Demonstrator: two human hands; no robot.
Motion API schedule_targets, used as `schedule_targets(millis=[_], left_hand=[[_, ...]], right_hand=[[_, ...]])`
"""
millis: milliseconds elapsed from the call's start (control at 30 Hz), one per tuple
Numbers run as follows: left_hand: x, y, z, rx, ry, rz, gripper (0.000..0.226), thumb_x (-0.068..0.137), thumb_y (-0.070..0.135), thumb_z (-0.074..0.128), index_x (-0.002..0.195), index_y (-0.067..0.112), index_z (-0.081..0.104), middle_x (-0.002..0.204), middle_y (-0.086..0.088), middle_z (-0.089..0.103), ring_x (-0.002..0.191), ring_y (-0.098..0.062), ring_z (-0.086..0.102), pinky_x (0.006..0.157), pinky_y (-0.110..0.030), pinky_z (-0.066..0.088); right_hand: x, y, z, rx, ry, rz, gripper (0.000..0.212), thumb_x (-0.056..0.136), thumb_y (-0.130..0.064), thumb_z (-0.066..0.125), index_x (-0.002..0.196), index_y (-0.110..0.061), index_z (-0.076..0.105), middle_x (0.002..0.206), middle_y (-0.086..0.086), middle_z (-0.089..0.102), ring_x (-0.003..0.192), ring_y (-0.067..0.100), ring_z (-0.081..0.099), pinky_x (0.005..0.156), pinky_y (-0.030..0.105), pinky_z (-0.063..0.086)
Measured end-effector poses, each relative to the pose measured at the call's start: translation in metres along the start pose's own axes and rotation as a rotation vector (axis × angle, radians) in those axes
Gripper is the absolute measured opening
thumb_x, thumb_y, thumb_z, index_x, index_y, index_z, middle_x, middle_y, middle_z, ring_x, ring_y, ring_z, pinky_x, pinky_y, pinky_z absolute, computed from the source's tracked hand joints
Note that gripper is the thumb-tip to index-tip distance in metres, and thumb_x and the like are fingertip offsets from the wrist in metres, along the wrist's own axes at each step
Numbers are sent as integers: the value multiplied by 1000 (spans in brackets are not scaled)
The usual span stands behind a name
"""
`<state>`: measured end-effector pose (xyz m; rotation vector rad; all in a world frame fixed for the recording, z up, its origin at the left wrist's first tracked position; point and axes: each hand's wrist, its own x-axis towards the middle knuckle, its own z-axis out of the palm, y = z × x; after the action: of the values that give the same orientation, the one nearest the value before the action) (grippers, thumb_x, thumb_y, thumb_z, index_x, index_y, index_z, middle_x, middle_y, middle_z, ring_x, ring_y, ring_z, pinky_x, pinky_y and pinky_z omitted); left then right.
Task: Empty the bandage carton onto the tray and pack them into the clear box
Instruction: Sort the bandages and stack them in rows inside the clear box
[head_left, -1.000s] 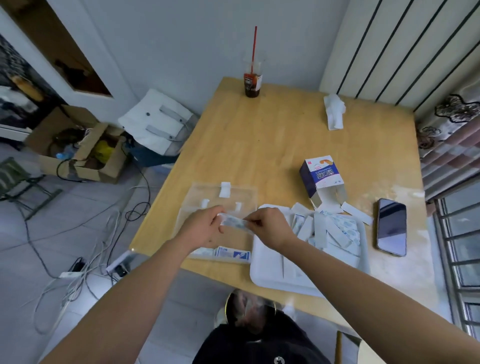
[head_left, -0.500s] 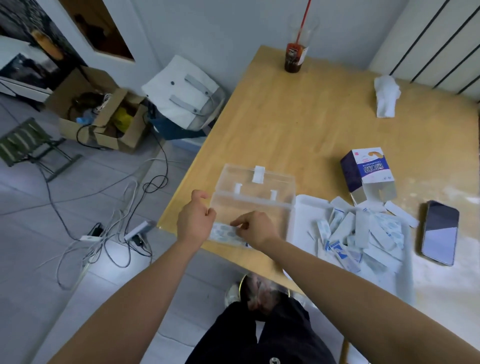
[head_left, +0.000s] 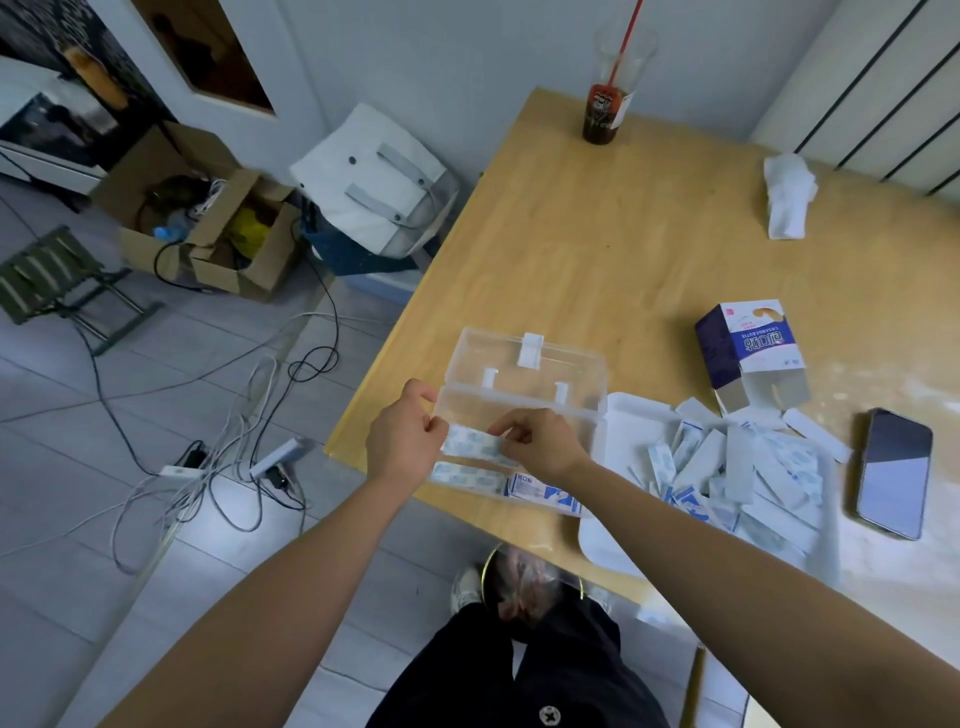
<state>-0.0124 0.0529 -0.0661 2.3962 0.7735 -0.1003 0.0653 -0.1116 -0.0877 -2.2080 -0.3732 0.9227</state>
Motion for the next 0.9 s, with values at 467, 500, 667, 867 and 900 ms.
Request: schedule_targets(millis=[467,500,667,867,900], left_hand=[[-7,18,4,161,-80,506,18,90,12,50,103,13,63,106,2,55,95,-15,55,76,-27,46],[-4,20,11,196,-163,528,19,91,11,48,101,13,64,104,1,57,97,-16,55,79,-27,45],[6,30,35,521,-533,382,28,96,11,40,117,6,58,119,-13,56,107,-30,55,88,-37,45],[7,33,36,621,-698,274,30,98,15,35,108,0,59,117,-17,53,104,-32,55,78,-34,40],[7,32,35,625,-710,268,30,98,16,35,108,1,59,117,-17,52,104,-32,54,79,-34,40]], right_hand=[[2,-3,20,-371,-148,-40,25,84,-10,57,102,-17,73,103,0,71,96,21,64,79,27,50],[1,0,15,-371,-110,-38,25,85,-10,57,103,-17,72,105,1,70,98,20,64,81,27,50],[-5,14,-6,-492,-81,-21,36,87,-5,52,122,-10,60,124,9,59,114,26,55,93,30,45],[-8,20,0,-682,-238,12,33,88,-6,49,118,-6,62,118,12,62,105,28,60,87,33,51],[-8,21,1,-692,-265,16,32,89,-6,48,118,-5,62,117,12,62,103,28,61,86,33,52]])
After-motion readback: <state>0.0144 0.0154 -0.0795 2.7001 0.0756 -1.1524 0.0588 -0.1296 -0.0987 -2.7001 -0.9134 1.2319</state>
